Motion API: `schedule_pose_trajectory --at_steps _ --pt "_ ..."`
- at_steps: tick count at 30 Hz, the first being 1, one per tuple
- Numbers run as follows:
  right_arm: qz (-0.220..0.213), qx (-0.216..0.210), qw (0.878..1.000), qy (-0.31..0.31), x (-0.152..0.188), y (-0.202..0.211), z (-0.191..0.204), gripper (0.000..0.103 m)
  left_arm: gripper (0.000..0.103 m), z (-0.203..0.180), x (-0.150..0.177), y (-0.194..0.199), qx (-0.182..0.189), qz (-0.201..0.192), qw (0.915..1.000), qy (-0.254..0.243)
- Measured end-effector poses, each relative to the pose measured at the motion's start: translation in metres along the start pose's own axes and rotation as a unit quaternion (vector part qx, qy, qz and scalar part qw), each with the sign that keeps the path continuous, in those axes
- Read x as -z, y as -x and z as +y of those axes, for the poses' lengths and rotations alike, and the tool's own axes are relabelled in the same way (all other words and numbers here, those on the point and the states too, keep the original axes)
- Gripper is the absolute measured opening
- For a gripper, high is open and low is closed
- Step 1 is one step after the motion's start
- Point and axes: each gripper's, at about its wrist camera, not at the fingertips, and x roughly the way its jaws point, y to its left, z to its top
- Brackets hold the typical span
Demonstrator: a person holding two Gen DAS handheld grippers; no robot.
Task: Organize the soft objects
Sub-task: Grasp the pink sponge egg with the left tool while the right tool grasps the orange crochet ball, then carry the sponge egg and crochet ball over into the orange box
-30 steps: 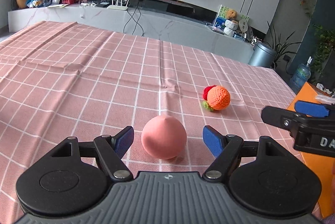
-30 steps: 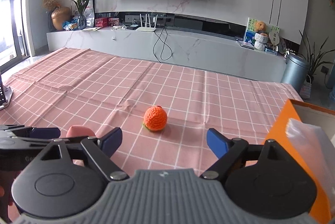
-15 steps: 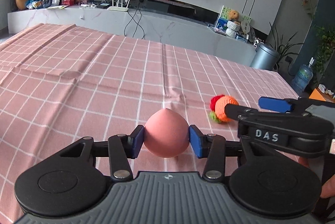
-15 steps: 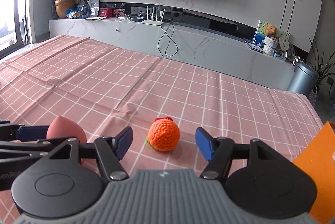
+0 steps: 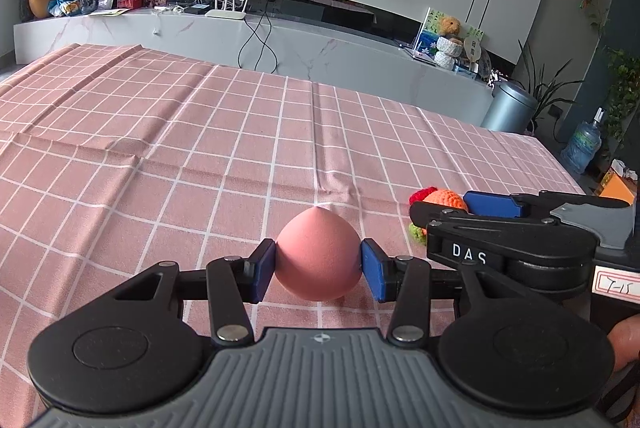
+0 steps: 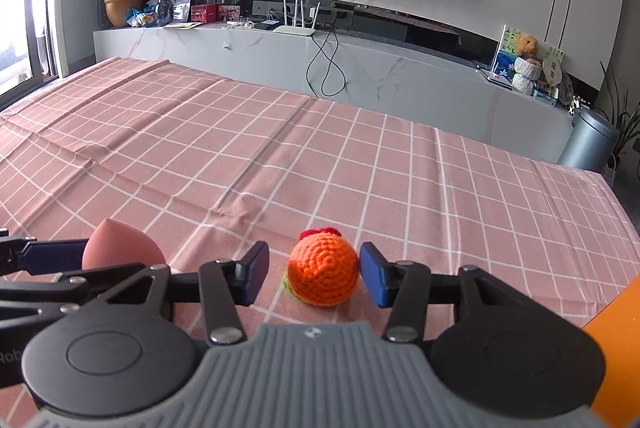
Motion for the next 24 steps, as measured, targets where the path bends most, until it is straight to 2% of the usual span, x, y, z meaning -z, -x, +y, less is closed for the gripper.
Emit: schedule_pose_trajectory --at_steps 3,4,11,18,24 --pt "0.006 0.006 1.000 0.003 0.002 -0.003 0.000 0.045 0.053 -0.001 0.001 -0.001 0.001 0.003 1.0000 -0.003" --pt "0.010 0.009 1.000 0.003 0.002 -0.005 0.000 0.041 0.053 -0.001 0.001 -0.001 0.001 0.003 1.0000 -0.003" --pt "0.007 0.005 1.000 -0.010 0.002 0.009 -0.006 0.040 0.053 -0.005 0.001 0.002 0.000 0.002 1.0000 -0.009" --pt "-0.016 0.001 1.000 -0.005 0.005 0.060 -0.007 0.040 0.053 -0.014 -0.003 0.017 0.004 -0.009 0.9998 -0.020" --pt "-0.041 -0.001 0.999 -0.009 0.010 0.115 -0.016 0.040 0.053 -0.033 -0.009 0.041 0.022 -0.028 0.9987 -0.037"
